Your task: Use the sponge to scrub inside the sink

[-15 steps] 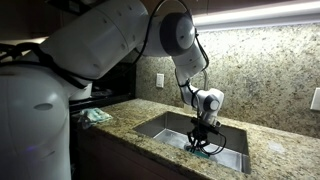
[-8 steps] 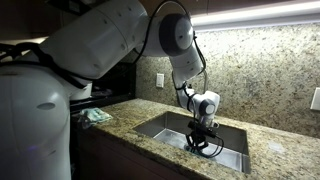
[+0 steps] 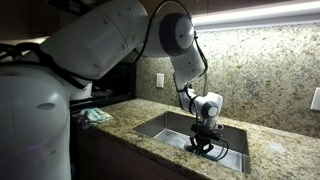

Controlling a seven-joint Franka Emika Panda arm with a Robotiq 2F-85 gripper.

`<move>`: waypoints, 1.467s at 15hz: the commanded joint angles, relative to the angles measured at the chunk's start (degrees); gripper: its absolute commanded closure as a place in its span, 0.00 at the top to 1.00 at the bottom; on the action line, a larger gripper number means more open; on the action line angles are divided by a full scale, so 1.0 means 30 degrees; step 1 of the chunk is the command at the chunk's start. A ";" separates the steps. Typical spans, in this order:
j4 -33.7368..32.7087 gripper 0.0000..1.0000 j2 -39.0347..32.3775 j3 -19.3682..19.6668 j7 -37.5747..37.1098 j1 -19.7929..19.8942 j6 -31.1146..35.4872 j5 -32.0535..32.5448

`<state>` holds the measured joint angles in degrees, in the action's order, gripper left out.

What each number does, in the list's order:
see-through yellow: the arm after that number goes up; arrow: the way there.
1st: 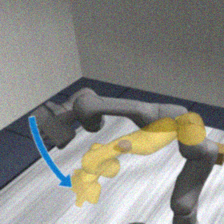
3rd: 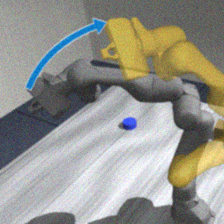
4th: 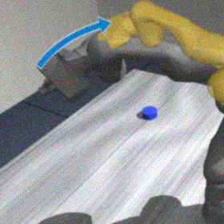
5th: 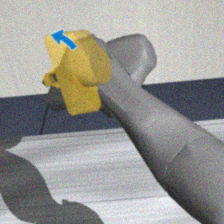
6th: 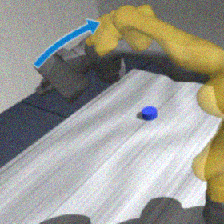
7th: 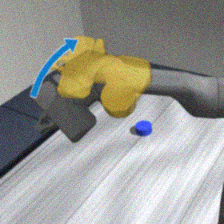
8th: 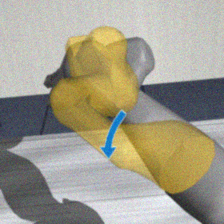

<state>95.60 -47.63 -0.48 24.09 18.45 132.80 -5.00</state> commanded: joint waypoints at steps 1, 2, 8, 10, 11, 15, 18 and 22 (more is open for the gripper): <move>-0.1308 0.09 -0.0771 0.0940 -0.0518 0.0050 0.0764 0.0567; -0.1772 0.09 -0.0931 0.1091 -0.0523 0.0065 0.0747 0.0641; -0.4508 0.09 -0.1735 0.1494 -0.0482 0.0083 0.0607 0.0992; -0.3543 0.09 -0.0917 0.1142 -0.0017 0.0386 0.0712 0.0645; -0.2597 0.09 -0.0290 0.1339 -0.0278 0.0224 0.0803 0.0787; 0.0043 0.09 0.1178 0.1174 -0.0287 0.0335 0.0810 0.0452; 0.1467 0.08 0.1814 0.1098 -0.0373 0.0236 0.1030 0.0336; 0.1672 0.09 0.1353 0.1175 -0.0722 -0.0085 0.1223 0.0546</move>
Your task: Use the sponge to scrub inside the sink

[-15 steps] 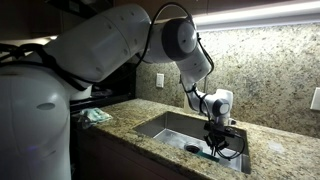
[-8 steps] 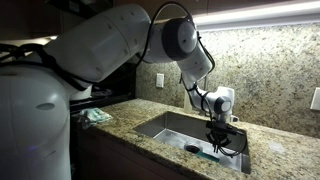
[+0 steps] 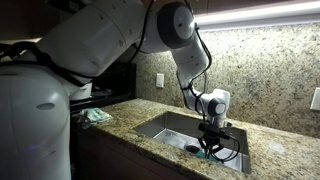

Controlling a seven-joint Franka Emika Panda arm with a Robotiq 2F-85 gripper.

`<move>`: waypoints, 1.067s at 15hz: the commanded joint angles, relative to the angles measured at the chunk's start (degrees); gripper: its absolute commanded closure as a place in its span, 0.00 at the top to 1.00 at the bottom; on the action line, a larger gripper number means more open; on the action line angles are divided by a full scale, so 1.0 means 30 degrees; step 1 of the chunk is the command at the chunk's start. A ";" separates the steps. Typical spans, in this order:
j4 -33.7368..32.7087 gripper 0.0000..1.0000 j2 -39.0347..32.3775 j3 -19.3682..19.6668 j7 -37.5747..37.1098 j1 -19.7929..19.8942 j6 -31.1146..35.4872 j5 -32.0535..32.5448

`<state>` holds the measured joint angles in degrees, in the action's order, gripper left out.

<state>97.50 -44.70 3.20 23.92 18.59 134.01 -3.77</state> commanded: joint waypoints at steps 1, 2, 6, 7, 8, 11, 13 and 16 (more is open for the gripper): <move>0.0896 0.09 0.0103 -0.0160 -0.0570 -0.0094 0.0843 0.0085; 0.0750 0.09 -0.0124 -0.0159 -0.0602 -0.0127 0.0843 0.0127; -0.0172 0.09 -0.1003 -0.0161 -0.0730 -0.0260 0.0817 0.0284; -0.0424 0.09 -0.1173 -0.0161 -0.0735 -0.0287 0.0753 0.0318; -0.0821 0.09 -0.1444 -0.0101 -0.0835 -0.0355 0.0696 0.0386; -0.2079 0.09 -0.2102 0.0028 -0.1082 -0.0555 0.0423 0.0565; -0.3021 0.09 -0.2616 0.0064 -0.1250 -0.0635 0.0209 0.0610; -0.4333 0.10 -0.3294 0.0518 -0.2017 -0.0752 -0.0065 0.0792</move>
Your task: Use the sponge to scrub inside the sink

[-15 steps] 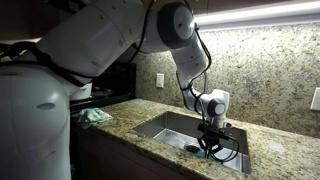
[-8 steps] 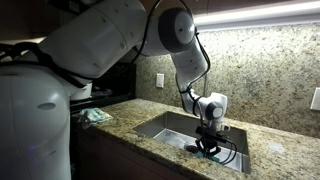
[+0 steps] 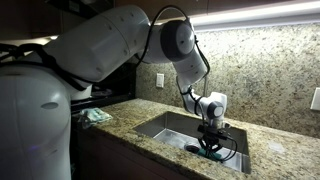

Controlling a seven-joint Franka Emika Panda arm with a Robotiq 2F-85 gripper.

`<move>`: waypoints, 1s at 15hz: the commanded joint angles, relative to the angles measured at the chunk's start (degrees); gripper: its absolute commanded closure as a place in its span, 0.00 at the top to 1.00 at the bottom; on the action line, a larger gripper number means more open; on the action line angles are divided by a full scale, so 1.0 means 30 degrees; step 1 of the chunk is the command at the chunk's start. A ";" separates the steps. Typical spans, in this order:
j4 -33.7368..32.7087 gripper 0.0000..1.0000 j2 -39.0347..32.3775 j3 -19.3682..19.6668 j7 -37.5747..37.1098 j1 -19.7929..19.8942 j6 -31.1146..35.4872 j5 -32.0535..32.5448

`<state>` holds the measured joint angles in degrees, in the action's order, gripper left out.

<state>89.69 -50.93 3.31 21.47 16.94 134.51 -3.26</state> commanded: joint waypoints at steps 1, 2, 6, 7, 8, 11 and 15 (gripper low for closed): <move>-0.2158 0.09 -0.1433 0.0666 -0.1511 -0.0214 -0.0432 0.0739; -0.2594 0.10 -0.1627 0.0867 -0.1790 -0.0192 -0.0610 0.0867; -0.4382 0.10 -0.2435 0.1495 -0.2651 -0.0159 -0.1258 0.1315; -0.4881 0.10 -0.2702 0.1586 -0.2840 -0.0150 -0.1434 0.1393; -0.5300 0.10 -0.2926 0.1618 -0.2938 -0.0160 -0.1605 0.1463; -0.6155 0.09 -0.3447 0.1199 -0.2839 -0.0114 -0.1621 0.1305; -0.6778 0.09 -0.3794 0.0291 -0.2449 -0.0101 -0.0841 0.0851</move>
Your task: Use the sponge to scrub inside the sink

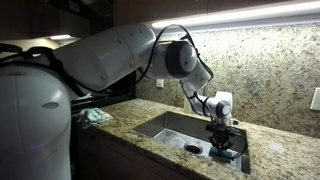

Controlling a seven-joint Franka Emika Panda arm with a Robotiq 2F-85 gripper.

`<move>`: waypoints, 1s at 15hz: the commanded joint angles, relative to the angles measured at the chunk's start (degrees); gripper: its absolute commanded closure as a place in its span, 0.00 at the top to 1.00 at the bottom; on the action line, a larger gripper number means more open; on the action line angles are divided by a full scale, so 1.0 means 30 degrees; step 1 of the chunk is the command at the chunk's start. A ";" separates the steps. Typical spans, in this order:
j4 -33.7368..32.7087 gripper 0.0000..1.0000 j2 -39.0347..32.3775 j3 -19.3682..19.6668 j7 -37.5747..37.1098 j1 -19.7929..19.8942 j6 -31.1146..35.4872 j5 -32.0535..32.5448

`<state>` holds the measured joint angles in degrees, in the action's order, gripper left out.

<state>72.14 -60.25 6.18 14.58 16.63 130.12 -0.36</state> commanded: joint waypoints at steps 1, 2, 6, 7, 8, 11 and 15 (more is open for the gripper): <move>-0.1130 0.10 -0.0825 -0.0912 -0.0079 0.0003 0.0752 -0.0206; -0.1339 0.09 -0.0981 -0.1175 0.0040 -0.0040 0.0847 -0.0251; -0.1651 0.10 -0.1276 -0.2272 0.0734 -0.0067 0.0825 -0.0474; -0.1532 0.09 -0.1228 -0.2462 0.0858 -0.0140 0.0789 -0.0452; -0.1412 0.09 -0.1197 -0.2887 0.1251 -0.0024 0.0857 -0.0620; -0.0827 0.10 -0.0966 -0.3902 0.2179 -0.0001 0.0686 -0.0903; -0.0038 0.09 -0.0776 -0.5284 0.3667 -0.0157 0.0325 -0.1370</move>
<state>68.39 -62.70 -5.85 20.37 16.25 130.80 -1.55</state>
